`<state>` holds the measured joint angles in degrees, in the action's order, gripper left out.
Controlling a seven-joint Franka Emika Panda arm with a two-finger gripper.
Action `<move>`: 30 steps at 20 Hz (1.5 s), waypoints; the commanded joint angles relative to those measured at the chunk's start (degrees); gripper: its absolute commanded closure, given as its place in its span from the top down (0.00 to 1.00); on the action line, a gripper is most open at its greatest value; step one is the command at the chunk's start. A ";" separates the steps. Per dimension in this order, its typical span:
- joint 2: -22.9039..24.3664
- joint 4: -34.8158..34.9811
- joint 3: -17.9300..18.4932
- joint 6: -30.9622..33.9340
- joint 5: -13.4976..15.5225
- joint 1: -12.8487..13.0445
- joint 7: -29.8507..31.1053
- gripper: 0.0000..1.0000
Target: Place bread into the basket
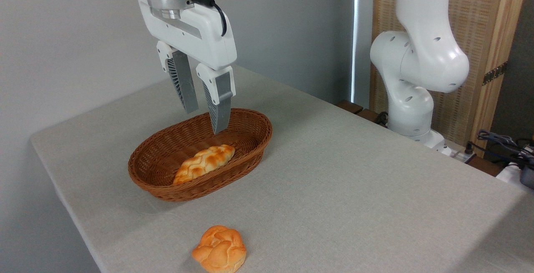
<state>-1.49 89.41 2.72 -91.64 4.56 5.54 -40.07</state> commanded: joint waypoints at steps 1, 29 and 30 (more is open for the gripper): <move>0.08 -0.38 0.27 1.90 0.89 0.09 -0.63 1.00; 6.16 29.77 7.04 -42.64 -0.96 0.00 -5.55 1.00; 4.67 29.77 7.04 -44.31 -0.96 -0.09 -5.55 1.00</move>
<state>5.54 116.99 9.38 -130.06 4.20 5.07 -45.06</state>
